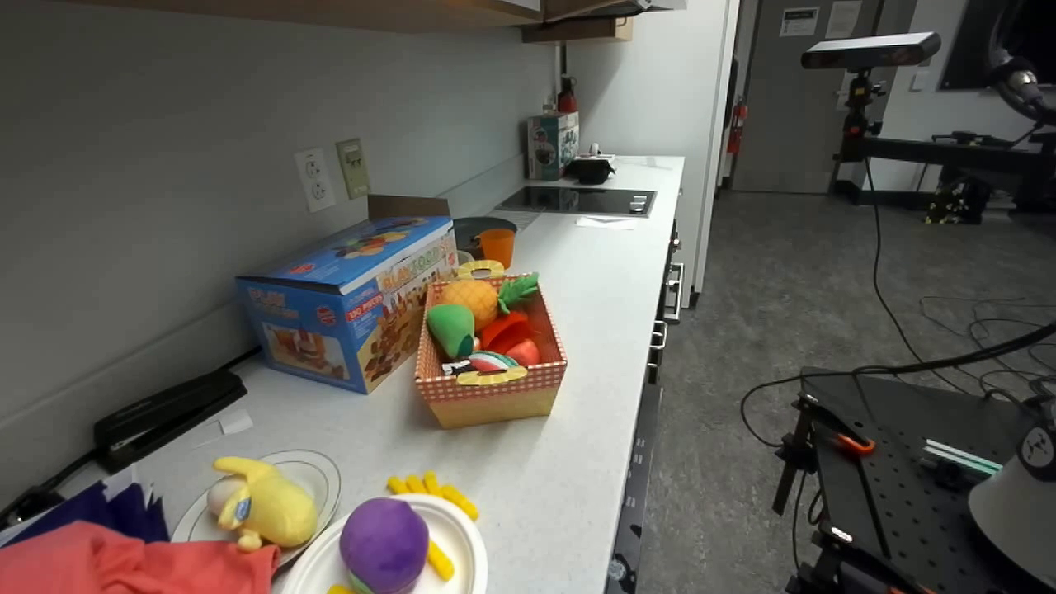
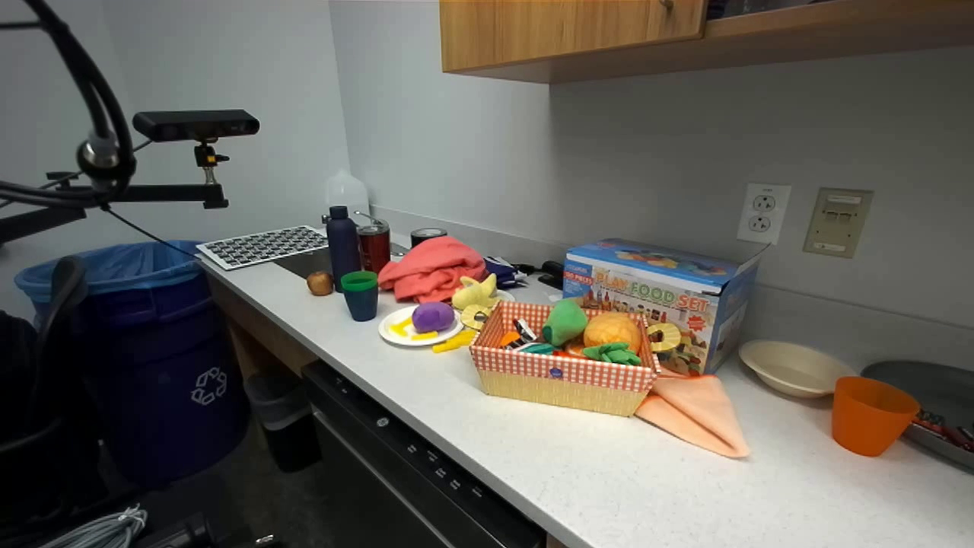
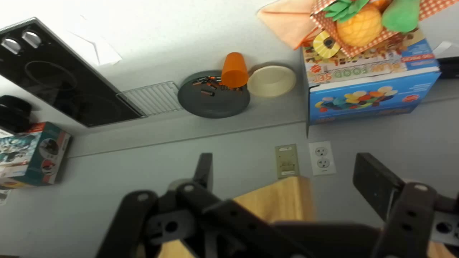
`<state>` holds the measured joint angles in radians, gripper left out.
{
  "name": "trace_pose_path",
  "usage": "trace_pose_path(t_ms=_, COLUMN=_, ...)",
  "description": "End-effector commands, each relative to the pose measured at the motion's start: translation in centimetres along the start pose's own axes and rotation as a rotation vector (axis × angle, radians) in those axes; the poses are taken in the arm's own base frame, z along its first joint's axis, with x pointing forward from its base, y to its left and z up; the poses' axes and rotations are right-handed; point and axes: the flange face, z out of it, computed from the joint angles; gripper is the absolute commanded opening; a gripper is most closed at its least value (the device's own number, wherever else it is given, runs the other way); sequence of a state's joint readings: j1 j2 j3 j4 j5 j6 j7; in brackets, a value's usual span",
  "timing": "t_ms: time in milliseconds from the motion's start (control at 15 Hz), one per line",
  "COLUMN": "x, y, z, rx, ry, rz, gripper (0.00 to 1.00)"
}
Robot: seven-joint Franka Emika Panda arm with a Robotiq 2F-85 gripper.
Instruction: Open the top right cabinet door
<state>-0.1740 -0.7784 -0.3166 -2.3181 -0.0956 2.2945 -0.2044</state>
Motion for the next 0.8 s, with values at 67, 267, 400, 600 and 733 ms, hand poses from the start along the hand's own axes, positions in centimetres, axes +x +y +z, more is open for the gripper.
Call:
trace_pose_path(t_ms=67, x=1.2, y=-3.8, z=-0.5, rx=0.015, ry=-0.007, rz=-0.082, gripper=1.00)
trace_pose_path(t_ms=267, x=2.0, y=-6.1, z=-0.5, rx=0.053, ry=-0.018, rz=-0.125, gripper=1.00)
trace_pose_path(t_ms=400, x=2.7, y=-7.2, z=-0.8, rx=0.081, ry=-0.028, rz=-0.143, gripper=1.00)
trace_pose_path(t_ms=600, x=3.9, y=-8.2, z=-1.3, rx=0.095, ry=0.002, rz=-0.172, gripper=1.00)
trace_pose_path(t_ms=733, x=5.2, y=-8.5, z=-1.5, rx=0.087, ry=0.040, rz=-0.179, gripper=1.00)
